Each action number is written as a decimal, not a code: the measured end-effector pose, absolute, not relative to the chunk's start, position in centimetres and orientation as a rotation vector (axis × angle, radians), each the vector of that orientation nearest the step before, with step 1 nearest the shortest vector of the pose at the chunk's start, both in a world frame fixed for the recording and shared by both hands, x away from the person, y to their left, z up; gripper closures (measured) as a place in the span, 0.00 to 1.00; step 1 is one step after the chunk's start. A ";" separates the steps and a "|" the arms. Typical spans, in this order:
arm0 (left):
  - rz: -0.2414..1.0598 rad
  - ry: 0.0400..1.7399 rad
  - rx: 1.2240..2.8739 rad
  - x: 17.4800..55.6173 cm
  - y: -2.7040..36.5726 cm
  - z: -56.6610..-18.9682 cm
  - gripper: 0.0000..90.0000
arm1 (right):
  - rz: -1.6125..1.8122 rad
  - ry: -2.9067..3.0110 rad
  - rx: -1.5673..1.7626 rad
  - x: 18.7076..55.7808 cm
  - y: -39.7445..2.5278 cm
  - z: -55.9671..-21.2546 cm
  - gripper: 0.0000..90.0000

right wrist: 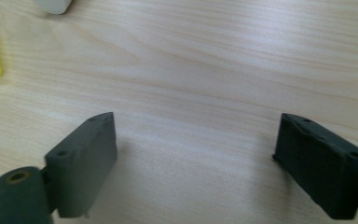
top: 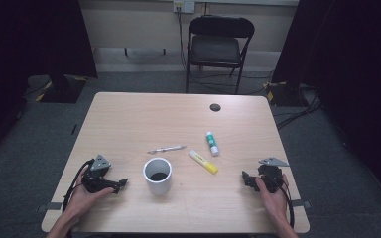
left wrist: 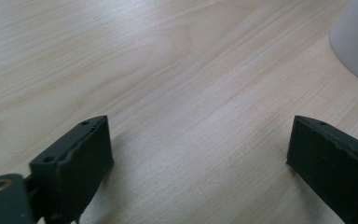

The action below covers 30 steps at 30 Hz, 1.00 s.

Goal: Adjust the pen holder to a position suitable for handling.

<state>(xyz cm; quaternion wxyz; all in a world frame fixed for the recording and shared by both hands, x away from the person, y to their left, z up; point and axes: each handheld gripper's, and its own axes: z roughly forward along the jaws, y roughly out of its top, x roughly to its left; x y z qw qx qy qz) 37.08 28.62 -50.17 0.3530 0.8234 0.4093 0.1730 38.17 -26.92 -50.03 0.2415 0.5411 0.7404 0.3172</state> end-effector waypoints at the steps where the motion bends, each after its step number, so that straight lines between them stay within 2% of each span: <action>1: 0.448 1.059 2.130 37.1 28.6 -50.2 0.10 | 0.867 2.025 1.480 38.2 -26.9 -50.0 0.10; 2: 0.452 1.054 2.140 37.1 28.7 -50.0 0.10 | 0.864 2.022 1.485 38.2 -26.9 -50.0 0.10; 3: 0.452 1.041 2.143 37.1 28.6 -49.9 0.16 | 0.863 2.022 1.484 38.1 -26.9 -50.0 0.11; 4: 0.452 1.041 2.143 37.1 28.6 -49.9 0.18 | 0.863 2.022 1.484 38.1 -26.9 -50.0 0.11; 8: 0.480 1.064 2.154 37.0 28.5 -49.7 0.18 | 0.866 2.029 1.477 38.2 -27.0 -50.0 0.11; 9: 0.486 1.072 2.144 36.9 28.6 -49.6 0.22 | 0.866 2.029 1.477 38.2 -27.0 -50.0 0.10; 26: 0.375 0.988 2.019 35.6 28.0 -46.8 0.36 | 0.872 2.040 1.459 38.3 -27.1 -50.0 0.11; 30: 0.355 0.965 2.001 35.3 27.7 -46.1 0.36 | 0.872 2.041 1.459 38.3 -27.1 -50.0 0.11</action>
